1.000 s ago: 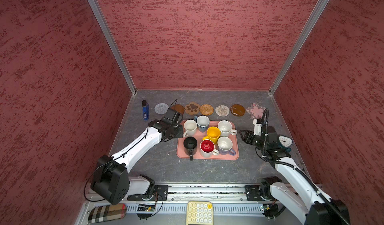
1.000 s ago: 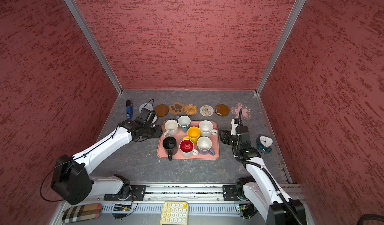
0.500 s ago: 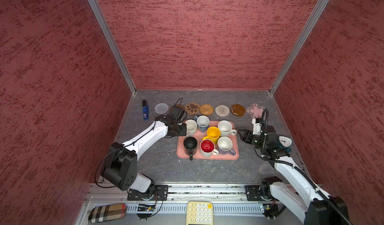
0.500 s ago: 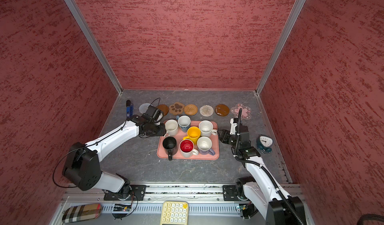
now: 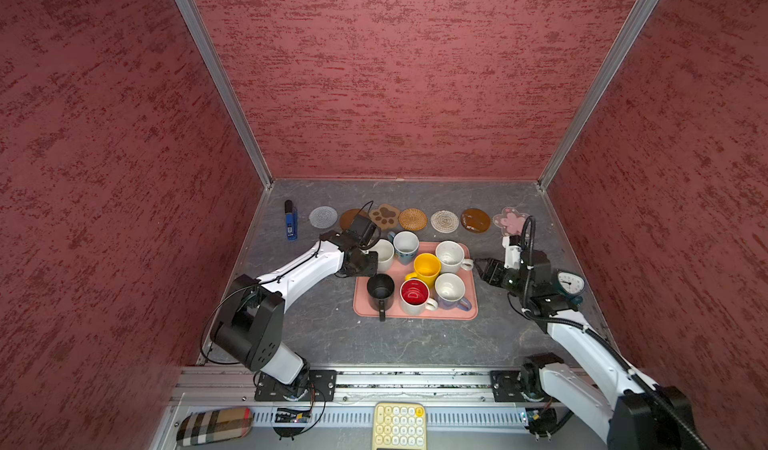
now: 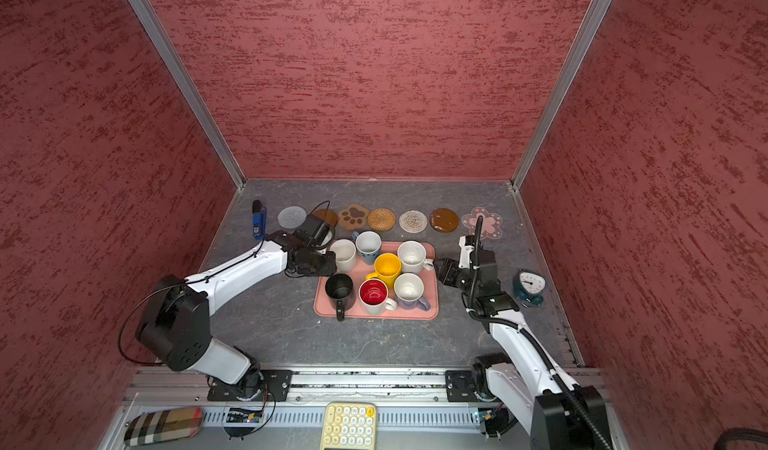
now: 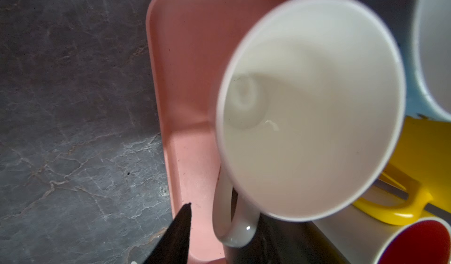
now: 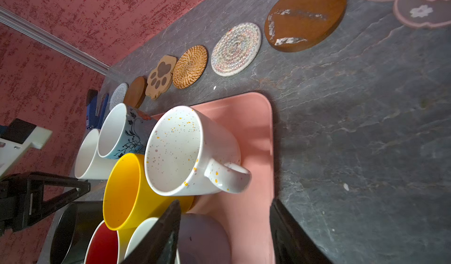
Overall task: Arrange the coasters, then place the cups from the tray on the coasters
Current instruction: 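Lower the left gripper onto the white mug nearest the coasters and grasp it, then lift the white mug toward the pale grey coaster while the right gripper rises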
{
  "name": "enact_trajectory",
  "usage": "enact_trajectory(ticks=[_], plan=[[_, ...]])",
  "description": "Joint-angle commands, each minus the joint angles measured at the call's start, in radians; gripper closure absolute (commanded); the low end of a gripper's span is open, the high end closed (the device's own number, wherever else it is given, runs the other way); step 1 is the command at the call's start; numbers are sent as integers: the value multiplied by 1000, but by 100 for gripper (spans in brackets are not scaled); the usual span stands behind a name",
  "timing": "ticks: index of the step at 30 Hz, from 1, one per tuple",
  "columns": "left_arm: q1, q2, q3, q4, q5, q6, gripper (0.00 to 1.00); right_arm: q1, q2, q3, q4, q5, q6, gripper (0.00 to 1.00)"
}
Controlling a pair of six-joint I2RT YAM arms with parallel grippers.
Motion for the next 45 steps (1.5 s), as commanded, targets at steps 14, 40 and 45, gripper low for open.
enact_trajectory(ticks=[14,40,45], plan=[[-32,73,56,-16,-87,6,89,-2,-4,2,39,-21,8,41],[45,-71,193,-131,-182,4,100,-1,21,145,51,-34,8,17],[124,-60,277,-156,-174,0,100,-1,104,225,95,-56,34,13]])
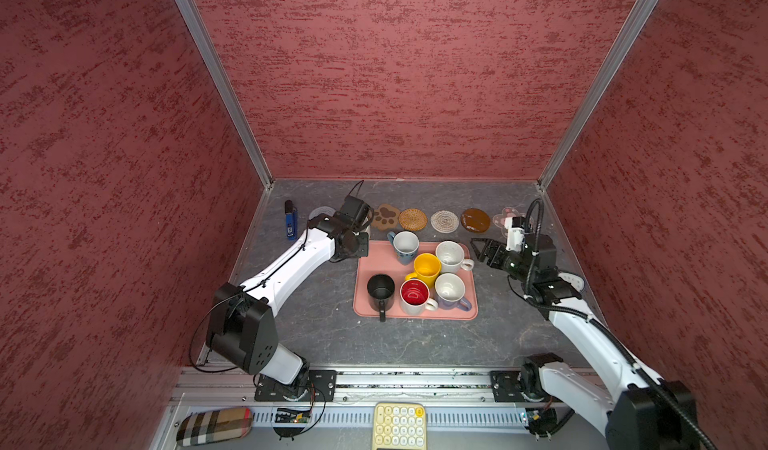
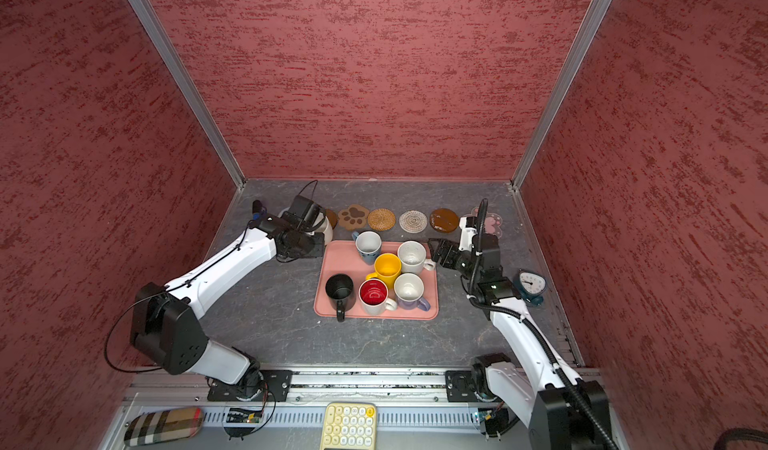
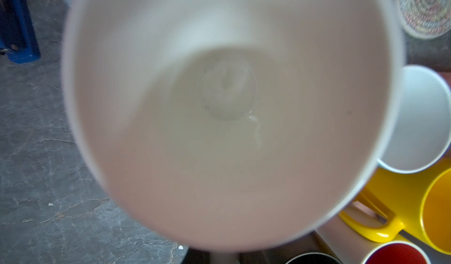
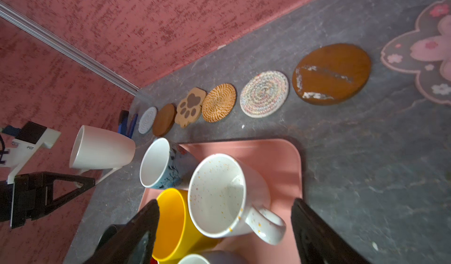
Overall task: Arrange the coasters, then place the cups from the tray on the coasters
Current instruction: 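Lift the white mug toward the pale grey coaster while the right gripper rises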
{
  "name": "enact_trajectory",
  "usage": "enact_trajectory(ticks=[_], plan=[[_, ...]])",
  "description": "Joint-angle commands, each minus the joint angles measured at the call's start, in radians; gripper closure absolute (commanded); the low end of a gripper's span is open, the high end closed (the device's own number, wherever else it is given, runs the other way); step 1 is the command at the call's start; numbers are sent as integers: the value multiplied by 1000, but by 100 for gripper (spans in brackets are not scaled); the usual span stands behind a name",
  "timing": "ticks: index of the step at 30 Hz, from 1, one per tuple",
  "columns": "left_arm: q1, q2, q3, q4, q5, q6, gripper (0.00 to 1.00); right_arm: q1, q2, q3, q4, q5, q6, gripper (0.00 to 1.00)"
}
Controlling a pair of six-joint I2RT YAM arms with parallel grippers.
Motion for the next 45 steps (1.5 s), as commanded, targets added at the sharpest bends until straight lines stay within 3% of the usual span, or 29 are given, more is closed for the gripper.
enact_trajectory(ticks=[1,13,20,32,45], plan=[[50,-17,69,10,-4,-2,100,-1,39,52,71,-27,23,13],[250,98,236,11,3,-2,100,-1,196,185,223,-49,96,11],[325,243,328,41,22,-2,100,1,331,266,321,-90,142,10],[418,451,490,58,60,33,100,3,556,385,398,-129,163,10],[426,608,633,28,88,39,100,6,661,417,428,-157,157,10]])
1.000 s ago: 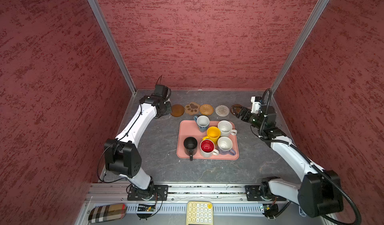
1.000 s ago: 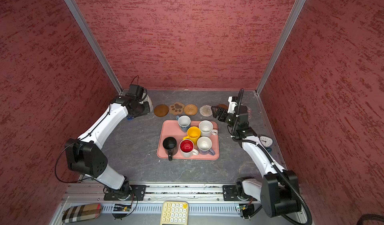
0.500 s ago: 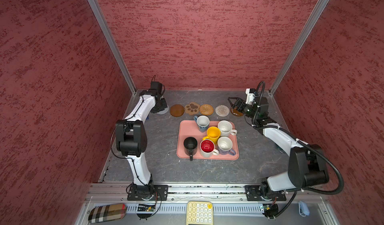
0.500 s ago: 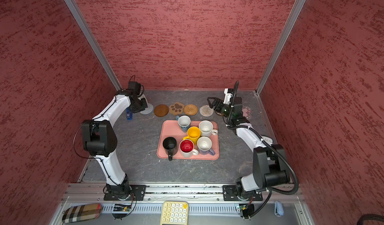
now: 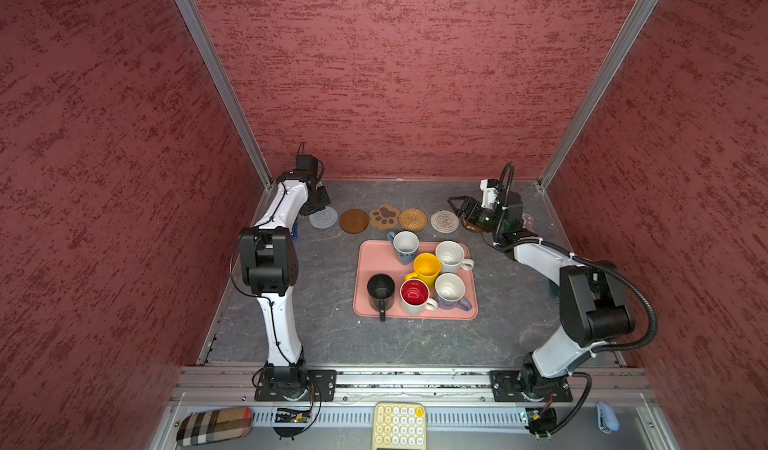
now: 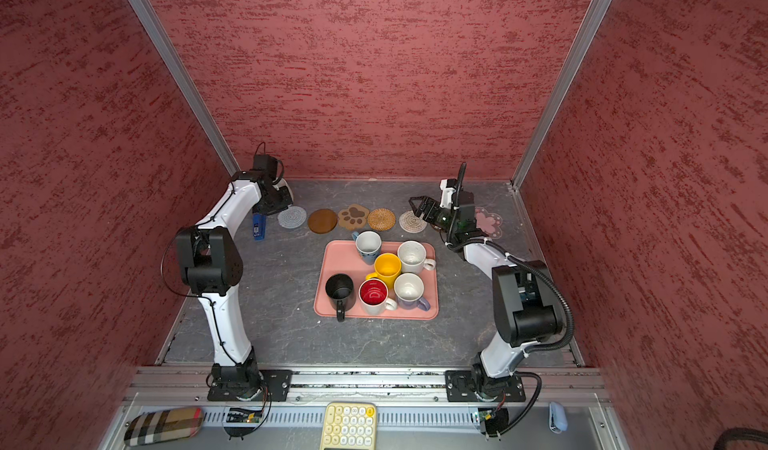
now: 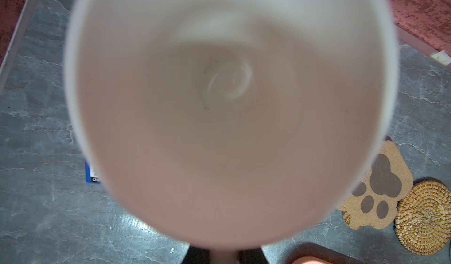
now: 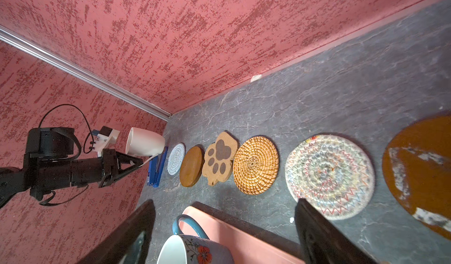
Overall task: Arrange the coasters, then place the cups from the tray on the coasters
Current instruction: 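Lift the white mug toward the pale grey coaster while the right gripper rises, then lower the white mug onto the pale grey coaster with the left gripper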
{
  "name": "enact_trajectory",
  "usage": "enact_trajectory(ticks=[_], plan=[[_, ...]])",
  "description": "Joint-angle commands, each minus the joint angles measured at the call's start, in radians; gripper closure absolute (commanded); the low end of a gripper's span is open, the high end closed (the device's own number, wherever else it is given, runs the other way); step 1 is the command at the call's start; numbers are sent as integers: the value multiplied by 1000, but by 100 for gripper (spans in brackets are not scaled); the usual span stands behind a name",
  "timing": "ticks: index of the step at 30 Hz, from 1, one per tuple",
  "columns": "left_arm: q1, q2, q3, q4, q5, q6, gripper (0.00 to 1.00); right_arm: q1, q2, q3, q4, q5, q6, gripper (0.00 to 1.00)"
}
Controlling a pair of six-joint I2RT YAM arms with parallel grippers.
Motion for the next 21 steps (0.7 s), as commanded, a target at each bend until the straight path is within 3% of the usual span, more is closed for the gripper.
enact_trajectory(ticks=[1,21], plan=[[-3,29,37,31,13,10,100,3,11,40,48,-19,-10,10],[-32,16,-43,57,-12,-3,100,3,44,39,60,-42,-4,10]])
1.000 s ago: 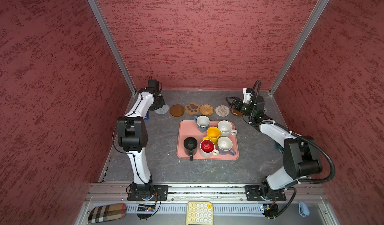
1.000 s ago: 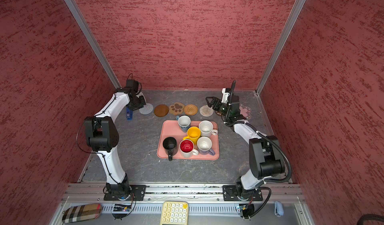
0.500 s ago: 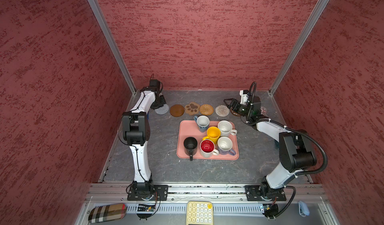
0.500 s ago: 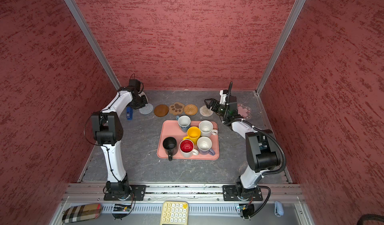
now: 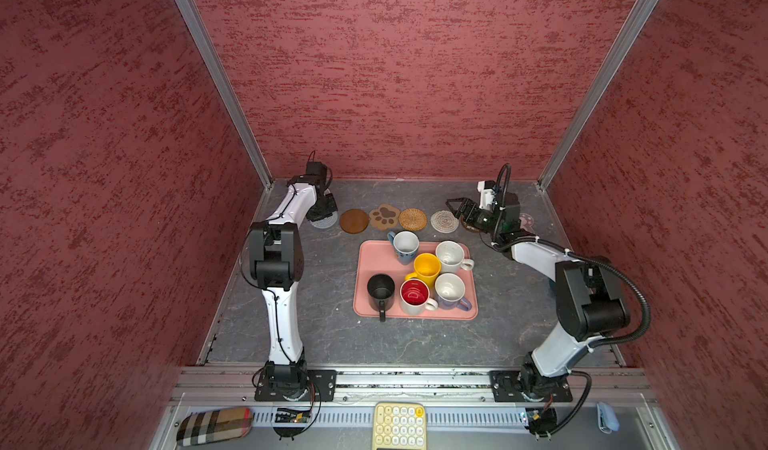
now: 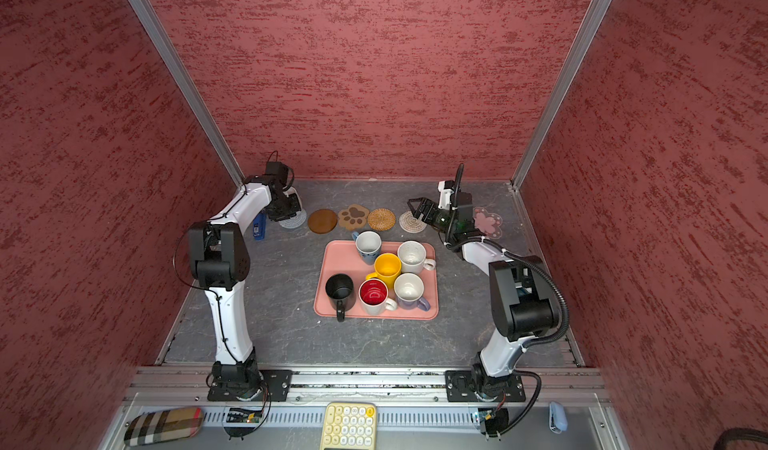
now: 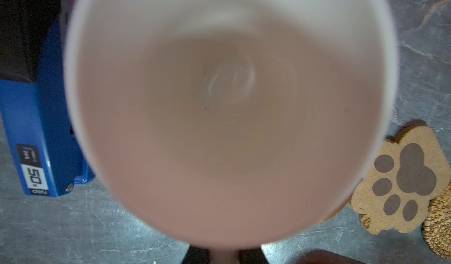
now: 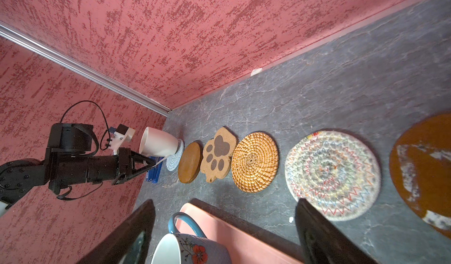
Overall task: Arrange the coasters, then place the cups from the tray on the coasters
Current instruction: 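Lower the white mug onto the pale grey coaster with the left gripper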
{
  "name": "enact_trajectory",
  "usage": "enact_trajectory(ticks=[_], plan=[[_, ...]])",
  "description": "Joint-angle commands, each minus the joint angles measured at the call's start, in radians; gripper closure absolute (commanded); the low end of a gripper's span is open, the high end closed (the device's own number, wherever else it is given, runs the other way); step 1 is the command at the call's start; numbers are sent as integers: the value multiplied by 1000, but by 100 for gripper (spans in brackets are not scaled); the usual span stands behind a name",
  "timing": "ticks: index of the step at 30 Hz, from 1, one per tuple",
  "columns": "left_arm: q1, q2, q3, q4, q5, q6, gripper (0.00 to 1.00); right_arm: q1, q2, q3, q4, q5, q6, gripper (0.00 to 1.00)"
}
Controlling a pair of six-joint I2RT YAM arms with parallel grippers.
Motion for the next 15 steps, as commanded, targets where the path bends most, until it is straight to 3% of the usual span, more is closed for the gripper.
enact_trajectory(ticks=[1,15], plan=[[0,-53,-27,53,-20,-3,100,4,10,32,42,-19,-1,10],[-1,-75,-68,63,-38,-5,100,4,19,37,44,-32,7,10]])
